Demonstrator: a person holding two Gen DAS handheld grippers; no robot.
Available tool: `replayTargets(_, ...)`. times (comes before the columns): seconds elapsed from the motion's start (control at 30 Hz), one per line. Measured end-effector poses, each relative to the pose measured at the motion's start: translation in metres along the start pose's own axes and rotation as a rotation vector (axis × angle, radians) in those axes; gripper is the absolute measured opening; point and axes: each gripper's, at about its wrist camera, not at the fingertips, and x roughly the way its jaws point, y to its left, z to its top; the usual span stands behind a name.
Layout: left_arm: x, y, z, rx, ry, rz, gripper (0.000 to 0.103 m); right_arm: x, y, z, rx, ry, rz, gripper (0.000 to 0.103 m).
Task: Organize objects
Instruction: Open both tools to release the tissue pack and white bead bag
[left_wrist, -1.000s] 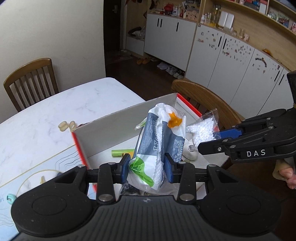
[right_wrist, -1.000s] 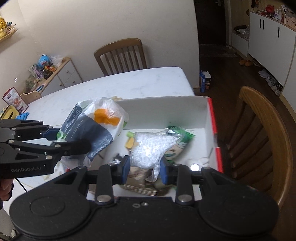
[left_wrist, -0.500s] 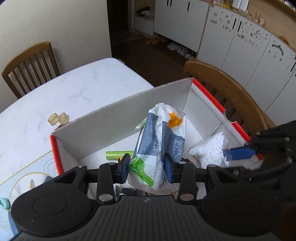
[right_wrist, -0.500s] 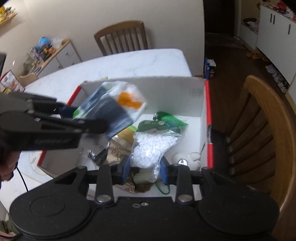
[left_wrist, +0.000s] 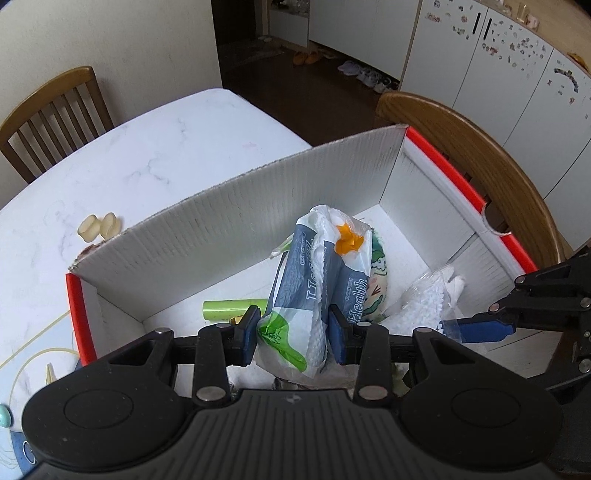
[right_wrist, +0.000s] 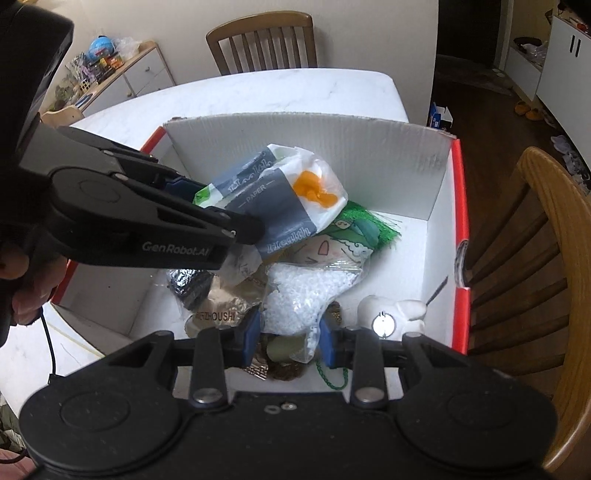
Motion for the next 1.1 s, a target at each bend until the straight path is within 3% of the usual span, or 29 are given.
replayTargets(0.3, 0.005, 0.002, 0.001, -0.004, 0.017, 0.001, 0.039, 0.015, -0.004, 0.002, -0.006, 0.036, -0.010, 0.032)
replayTargets(0.6, 0.001, 0.005, -0.001, -0.020, 0.018, -0.026, 0.053, 0.016, -0.003, 0.004, -0.012, 0.045, -0.010, 0.037)
replayTargets(0.87, -0.014, 0.002, -0.005, 0.002, -0.025, -0.035, 0.065, 0.005, -0.002, 0.003, -0.012, 0.027, -0.023, 0.057)
replayTargets(1.1, -0.038, 0.003, -0.012, 0.013, -0.070, -0.048, 0.065, -0.015, 0.003, 0.004, -0.014, -0.015, -0.012, 0.067)
